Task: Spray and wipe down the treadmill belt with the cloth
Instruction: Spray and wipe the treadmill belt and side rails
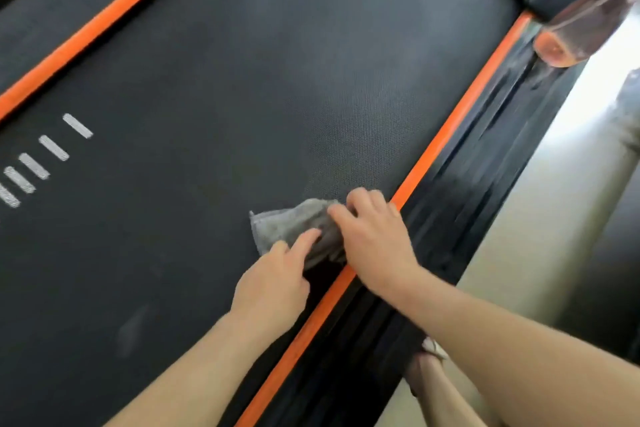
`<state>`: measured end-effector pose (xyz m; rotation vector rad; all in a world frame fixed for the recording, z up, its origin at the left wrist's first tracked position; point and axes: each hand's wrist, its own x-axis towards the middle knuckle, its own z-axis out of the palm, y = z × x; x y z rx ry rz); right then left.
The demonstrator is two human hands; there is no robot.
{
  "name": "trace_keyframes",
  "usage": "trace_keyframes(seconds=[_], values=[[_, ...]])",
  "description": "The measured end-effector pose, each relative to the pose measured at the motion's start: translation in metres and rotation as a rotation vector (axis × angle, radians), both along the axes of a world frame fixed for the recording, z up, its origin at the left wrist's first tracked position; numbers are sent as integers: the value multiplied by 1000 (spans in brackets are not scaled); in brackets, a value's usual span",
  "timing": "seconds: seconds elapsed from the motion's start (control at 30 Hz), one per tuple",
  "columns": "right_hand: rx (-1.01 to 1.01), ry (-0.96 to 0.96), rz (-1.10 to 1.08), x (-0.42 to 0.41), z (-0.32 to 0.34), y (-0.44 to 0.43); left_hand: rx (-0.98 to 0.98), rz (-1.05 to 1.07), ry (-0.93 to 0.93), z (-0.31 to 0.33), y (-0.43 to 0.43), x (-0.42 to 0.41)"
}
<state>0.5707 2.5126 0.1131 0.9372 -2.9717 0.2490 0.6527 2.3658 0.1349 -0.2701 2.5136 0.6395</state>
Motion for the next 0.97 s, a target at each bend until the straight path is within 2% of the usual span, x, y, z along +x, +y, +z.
trace_keyframes(seconds=[0.07,0.13,0.2,0.27,0.4,0.53,0.63,0.7,0.83,0.97], values=[[27,92,-217,-34,14,21,30,-82,167,-6,19,-43],[120,30,-355,-50,23,53,93,-155,238,-5,51,-73],[208,-72,-403,-50,16,82,107,-256,233,-9,73,-85],[186,-86,-379,-30,1,94,112,-265,215,-22,77,-75],[-28,-37,-226,57,-17,77,184,-149,238,-32,51,-7],[-118,-208,-85,158,-13,45,140,-108,175,-22,14,95],[-98,-215,137,163,-4,52,35,-146,197,-12,15,121],[-26,-143,218,130,-1,70,-5,-167,264,-9,33,97],[47,-49,-40,48,-4,123,-25,-139,388,-16,87,15],[94,-62,-171,49,-8,134,-62,-113,257,-9,123,-9]])
